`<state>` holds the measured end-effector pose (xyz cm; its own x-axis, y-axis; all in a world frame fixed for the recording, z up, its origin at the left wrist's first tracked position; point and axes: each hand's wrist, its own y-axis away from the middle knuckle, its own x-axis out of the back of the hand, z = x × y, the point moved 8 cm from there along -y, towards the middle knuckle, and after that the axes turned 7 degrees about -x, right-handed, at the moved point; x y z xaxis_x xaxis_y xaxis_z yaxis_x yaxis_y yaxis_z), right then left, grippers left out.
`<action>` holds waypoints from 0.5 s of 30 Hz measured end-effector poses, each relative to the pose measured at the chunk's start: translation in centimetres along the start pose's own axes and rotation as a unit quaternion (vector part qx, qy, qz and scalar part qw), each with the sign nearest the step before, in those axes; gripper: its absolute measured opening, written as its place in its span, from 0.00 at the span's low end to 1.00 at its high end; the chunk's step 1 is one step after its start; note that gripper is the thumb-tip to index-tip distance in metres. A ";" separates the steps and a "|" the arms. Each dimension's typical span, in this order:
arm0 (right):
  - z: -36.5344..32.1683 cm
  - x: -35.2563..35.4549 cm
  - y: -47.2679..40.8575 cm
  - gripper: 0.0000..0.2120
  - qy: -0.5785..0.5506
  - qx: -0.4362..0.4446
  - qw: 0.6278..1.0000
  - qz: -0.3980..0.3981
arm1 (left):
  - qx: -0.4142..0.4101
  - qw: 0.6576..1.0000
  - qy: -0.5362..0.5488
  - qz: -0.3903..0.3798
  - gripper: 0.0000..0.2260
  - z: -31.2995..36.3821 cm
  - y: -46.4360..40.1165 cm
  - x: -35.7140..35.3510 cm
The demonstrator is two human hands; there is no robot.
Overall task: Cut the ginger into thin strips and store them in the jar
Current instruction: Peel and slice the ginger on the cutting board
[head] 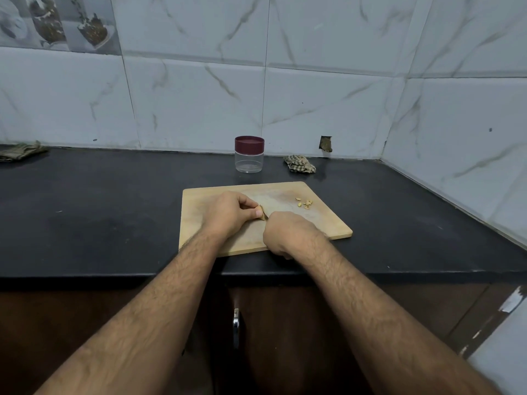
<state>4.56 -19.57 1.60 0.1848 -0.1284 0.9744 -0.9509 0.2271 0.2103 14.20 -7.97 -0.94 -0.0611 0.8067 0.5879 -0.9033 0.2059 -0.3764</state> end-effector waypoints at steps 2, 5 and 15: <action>0.4 -0.1 0.7 0.16 -0.001 -0.002 1.000 0.001 | 0.006 1.000 0.008 0.006 0.04 -0.1 0.0 0.1; 0.8 -0.4 1.4 0.15 0.001 -0.001 1.000 0.007 | 0.016 1.000 0.021 0.010 0.06 -0.1 0.1 0.2; 1.7 -0.6 2.8 0.13 0.006 -0.001 1.000 -0.002 | 0.007 1.000 0.013 0.003 0.06 -0.1 0.2 0.1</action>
<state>1.39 -20.55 1.44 0.1920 -0.1188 0.9742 -0.9497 0.2275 0.2150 14.06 -7.75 -1.03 -0.0563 0.8218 0.5671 -0.9087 0.1931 -0.3700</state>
